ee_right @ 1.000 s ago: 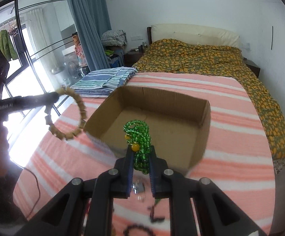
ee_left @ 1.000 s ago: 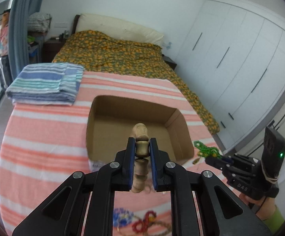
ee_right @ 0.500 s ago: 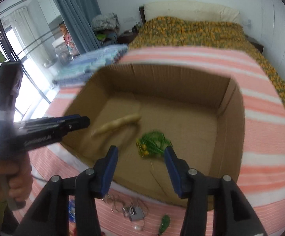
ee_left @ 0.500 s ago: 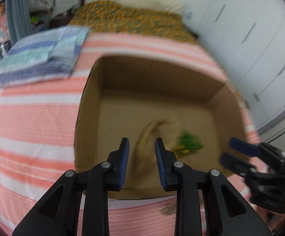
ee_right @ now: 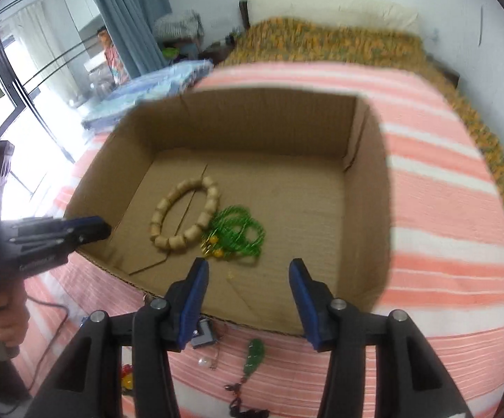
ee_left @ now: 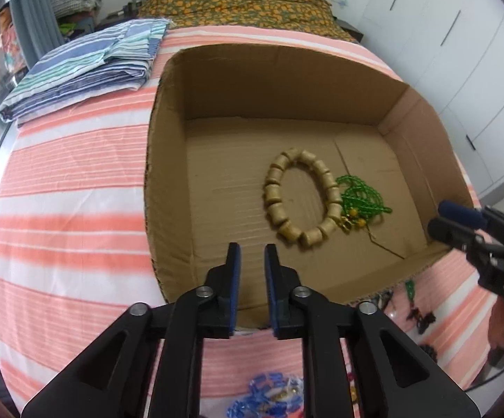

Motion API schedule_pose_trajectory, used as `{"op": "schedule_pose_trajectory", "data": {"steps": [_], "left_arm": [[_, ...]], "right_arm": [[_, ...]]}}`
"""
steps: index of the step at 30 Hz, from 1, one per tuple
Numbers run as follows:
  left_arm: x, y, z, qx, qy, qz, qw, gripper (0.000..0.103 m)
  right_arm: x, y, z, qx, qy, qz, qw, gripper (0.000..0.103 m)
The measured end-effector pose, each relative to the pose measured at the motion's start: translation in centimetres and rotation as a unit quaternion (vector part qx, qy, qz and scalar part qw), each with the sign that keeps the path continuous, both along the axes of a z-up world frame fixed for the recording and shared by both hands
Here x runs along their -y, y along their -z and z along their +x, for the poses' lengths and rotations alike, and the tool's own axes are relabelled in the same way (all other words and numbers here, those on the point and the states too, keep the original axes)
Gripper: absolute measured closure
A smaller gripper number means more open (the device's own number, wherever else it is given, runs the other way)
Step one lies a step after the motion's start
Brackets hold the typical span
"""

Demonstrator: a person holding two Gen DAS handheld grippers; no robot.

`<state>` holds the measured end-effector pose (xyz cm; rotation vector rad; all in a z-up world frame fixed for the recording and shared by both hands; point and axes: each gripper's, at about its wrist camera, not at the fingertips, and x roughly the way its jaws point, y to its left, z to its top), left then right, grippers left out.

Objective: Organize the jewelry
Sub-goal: 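Withdraw both tools from the box back over the jewelry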

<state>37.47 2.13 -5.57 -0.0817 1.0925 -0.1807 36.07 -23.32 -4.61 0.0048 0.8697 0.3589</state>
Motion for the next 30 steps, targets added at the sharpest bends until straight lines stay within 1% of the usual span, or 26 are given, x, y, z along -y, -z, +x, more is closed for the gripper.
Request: {"op": "schedule_pose_trajectory", "data": {"steps": [1, 2, 3, 4, 6, 7, 8, 10, 12, 14, 16, 18, 21, 22, 24, 27, 30], "left_arm": [[-0.1, -0.4, -0.4, 0.008, -0.002, -0.007, 0.9999, 0.071], [-0.2, -1.0, -1.0, 0.021, -0.005, -0.012, 0.9997, 0.062], [-0.3, -1.8, -1.8, 0.035, -0.01, -0.015, 0.9992, 0.045], [-0.5, -2.7, -3.0, 0.056, -0.012, -0.021, 0.9981, 0.034], [-0.9, -4.3, -4.9, 0.088, -0.018, -0.02, 0.9957, 0.025], [-1.3, -5.5, -6.8, 0.114, -0.021, -0.019, 0.9931, 0.02], [-1.8, -6.1, -7.9, 0.131, -0.025, -0.019, 0.9909, 0.018], [-2.9, -7.6, -11.9, 0.168, -0.043, -0.021, 0.9847, 0.007], [-4.2, -8.6, -14.2, 0.191, -0.055, -0.023, 0.9799, 0.005], [-5.7, -9.3, -17.9, 0.211, -0.071, -0.018, 0.9747, 0.004], [-6.9, -9.3, -20.8, 0.223, -0.088, -0.009, 0.9707, 0.002], [-7.7, -8.3, -23.6, 0.226, -0.102, 0.006, 0.9688, 0.002], [-8.2, -5.3, -26.7, 0.204, -0.11, 0.025, 0.9723, 0.002], [-7.9, -4.2, -27.4, 0.196, -0.11, 0.027, 0.974, 0.002], [-6.9, -1.8, -28.2, 0.179, -0.101, 0.017, 0.9784, 0.002], [-5.2, 1.0, -29.0, 0.156, -0.081, 0.003, 0.9844, 0.002], [-3.5, 2.6, -29.6, 0.161, -0.067, 0.002, 0.9847, 0.002]], "right_arm": [[0.1, -0.9, -0.6, 0.021, 0.002, 0.003, 1.0, 0.054], [0.3, -1.6, -1.5, 0.037, 0.003, 0.006, 0.999, 0.052], [0.5, -2.6, -2.8, 0.056, 0.003, 0.008, 0.998, 0.046], [0.7, -3.4, -4.1, 0.074, 0.004, 0.008, 0.997, 0.038], [1.3, -4.9, -7.6, 0.114, 0.008, -0.002, 0.993, 0.033], [1.0, -5.5, -8.8, 0.126, 0.012, -0.008, 0.992, 0.031], [1.2, -5.7, -10.1, 0.132, 0.017, -0.013, 0.991, 0.03], [2.0, -5.5, -13.4, 0.141, 0.036, -0.023, 0.989, 0.027], [2.7, -4.7, -16.7, 0.147, 0.057, -0.031, 0.987, 0.026], [3.2, -2.9, -19.8, 0.145, 0.085, -0.048, 0.985, 0.025], [3.6, -0.7, -22.3, 0.128, 0.106, -0.054, 0.985, 0.025], [3.8, 2.2, -24.7, 0.1, 0.13, -0.056, 0.985, 0.025], [3.3, 5.9, -27.1, 0.071, 0.15, -0.066, 0.984, 0.025], [3.0, 6.5, -27.4, 0.064, 0.152, -0.068, 0.984, 0.025], [2.5, 8.2, -28.4, 0.053, 0.156, -0.067, 0.984, 0.025], [1.8, 9.6, -28.8, 0.052, 0.158, -0.068, 0.984, 0.025], [1.3, 10.0, -28.9, 0.063, 0.157, -0.075, 0.983, 0.025]]}}
